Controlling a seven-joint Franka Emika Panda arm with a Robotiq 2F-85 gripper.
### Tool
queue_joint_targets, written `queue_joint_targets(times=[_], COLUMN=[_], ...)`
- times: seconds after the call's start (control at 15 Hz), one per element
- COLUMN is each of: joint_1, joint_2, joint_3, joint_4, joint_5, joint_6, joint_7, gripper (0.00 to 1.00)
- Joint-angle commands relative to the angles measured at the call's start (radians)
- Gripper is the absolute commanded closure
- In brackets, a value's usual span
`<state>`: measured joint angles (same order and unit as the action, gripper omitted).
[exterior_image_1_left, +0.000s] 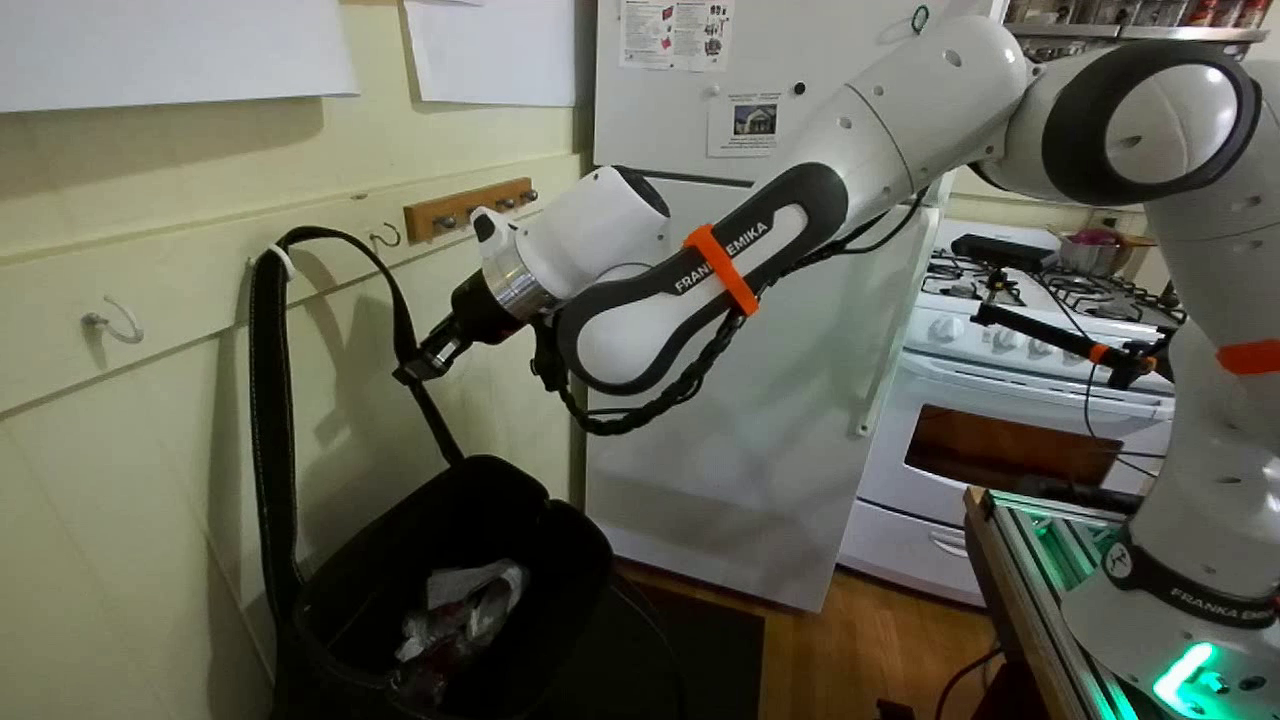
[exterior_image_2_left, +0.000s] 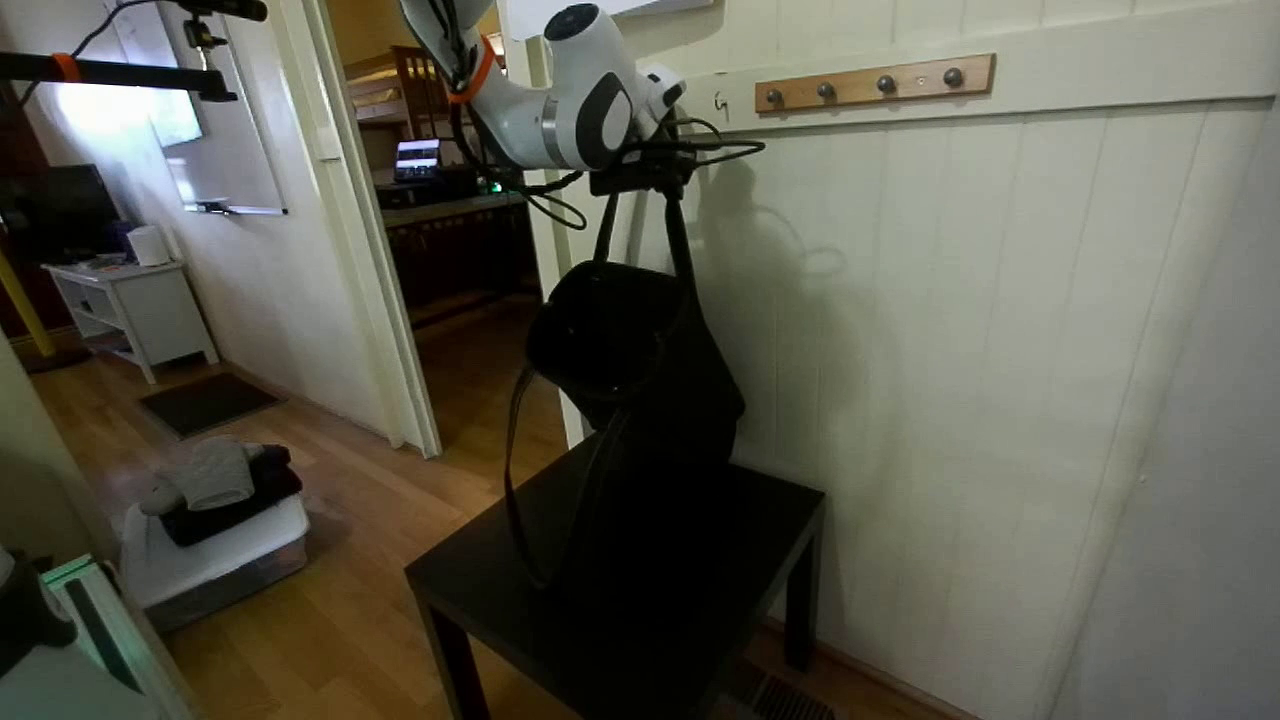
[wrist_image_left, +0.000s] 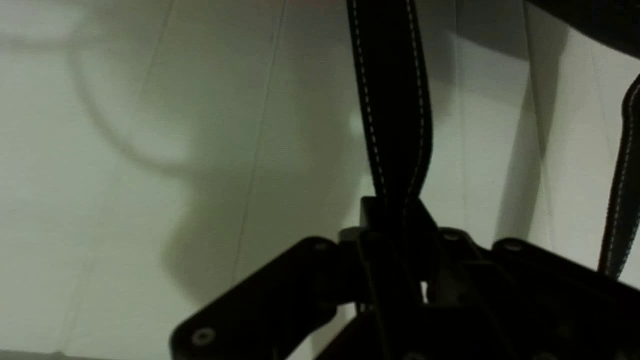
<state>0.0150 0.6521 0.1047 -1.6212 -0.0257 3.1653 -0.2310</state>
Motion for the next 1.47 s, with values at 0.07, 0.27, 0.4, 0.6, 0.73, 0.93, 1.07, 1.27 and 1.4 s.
queue_joint_targets(times=[0.07,0.27,0.4,0.6,0.73,0.93,1.07,1.27,1.4], joint_1=[-0.003,-0.017,-0.031,-0.056,-0.08,-0.11,-0.127,-0.132,-0.123], joint_2=[-0.059,-0.059,-0.057,-0.046,-0.037,-0.035,-0.029,-0.019,-0.008], joint_3=[0.021,0.052,0.08,0.117,0.146,0.17,0.176,0.165,0.153], joint_4=[-0.103,-0.126,-0.13,-0.115,-0.102,-0.095,-0.083,-0.057,-0.03], joint_5=[-0.017,-0.025,-0.032,-0.042,-0.051,-0.059,-0.055,-0.043,-0.034], joint_6=[0.124,0.184,0.213,0.236,0.25,0.27,0.269,0.242,0.216], joint_7=[-0.029,-0.058,-0.077,-0.102,-0.117,-0.121,-0.117,-0.115,-0.114], gripper=[0.96,0.96,0.96,0.96,0.96,0.96,0.96,0.96,0.96])
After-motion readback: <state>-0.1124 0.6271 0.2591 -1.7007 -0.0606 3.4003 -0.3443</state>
